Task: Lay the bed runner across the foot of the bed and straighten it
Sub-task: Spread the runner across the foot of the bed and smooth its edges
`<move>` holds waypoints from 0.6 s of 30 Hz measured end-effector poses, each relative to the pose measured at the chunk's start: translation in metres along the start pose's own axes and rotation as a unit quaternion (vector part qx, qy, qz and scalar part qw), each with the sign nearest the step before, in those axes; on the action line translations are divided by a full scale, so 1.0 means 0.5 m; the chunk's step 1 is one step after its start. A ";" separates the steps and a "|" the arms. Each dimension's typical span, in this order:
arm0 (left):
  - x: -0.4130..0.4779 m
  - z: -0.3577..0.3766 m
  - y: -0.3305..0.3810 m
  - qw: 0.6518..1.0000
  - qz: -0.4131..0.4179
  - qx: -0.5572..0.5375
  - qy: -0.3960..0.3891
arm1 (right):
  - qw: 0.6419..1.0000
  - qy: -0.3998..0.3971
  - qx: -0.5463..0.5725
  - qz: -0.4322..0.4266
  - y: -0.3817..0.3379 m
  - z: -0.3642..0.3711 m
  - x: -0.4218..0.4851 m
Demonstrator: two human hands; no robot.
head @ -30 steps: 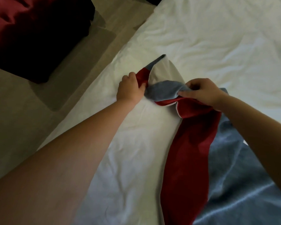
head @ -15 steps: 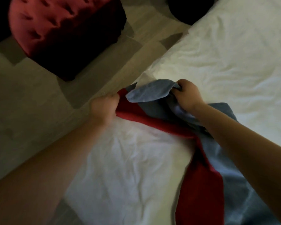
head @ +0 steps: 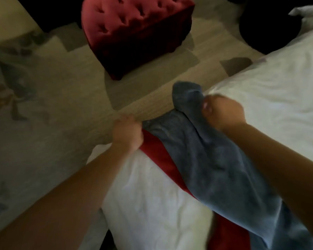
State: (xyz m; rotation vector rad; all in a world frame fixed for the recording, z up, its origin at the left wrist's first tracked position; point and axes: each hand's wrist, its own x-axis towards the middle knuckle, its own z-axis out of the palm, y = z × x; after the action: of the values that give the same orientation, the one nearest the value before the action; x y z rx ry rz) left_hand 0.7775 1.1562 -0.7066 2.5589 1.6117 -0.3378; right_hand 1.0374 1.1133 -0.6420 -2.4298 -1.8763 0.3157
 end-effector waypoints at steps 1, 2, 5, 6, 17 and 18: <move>-0.007 -0.008 0.027 0.999 0.031 -0.021 0.030 | 0.997 -0.059 -0.039 0.000 0.004 0.013 -0.017; -0.013 -0.013 0.057 0.996 0.056 -0.050 0.045 | 0.992 -0.109 -0.065 0.014 0.010 0.024 -0.035; -0.035 -0.007 0.145 0.990 0.107 -0.095 -0.007 | 0.972 -0.201 -0.073 0.100 0.039 0.059 -0.088; -0.042 -0.002 0.166 0.989 0.106 -0.096 -0.031 | 0.966 -0.217 -0.074 0.120 0.048 0.071 -0.100; -0.022 -0.008 0.115 0.979 0.195 -0.054 -0.018 | 0.989 -0.080 -0.023 0.122 0.001 0.102 -0.070; -0.020 -0.012 0.093 0.980 0.193 -0.050 -0.010 | 0.992 -0.070 -0.009 0.109 -0.018 0.094 -0.056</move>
State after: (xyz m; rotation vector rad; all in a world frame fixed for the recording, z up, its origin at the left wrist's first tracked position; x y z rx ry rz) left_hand 0.8159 1.1283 -0.7001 2.6976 1.0588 -0.2373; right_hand 1.0131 1.0847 -0.6827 -2.6954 -1.6670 0.4942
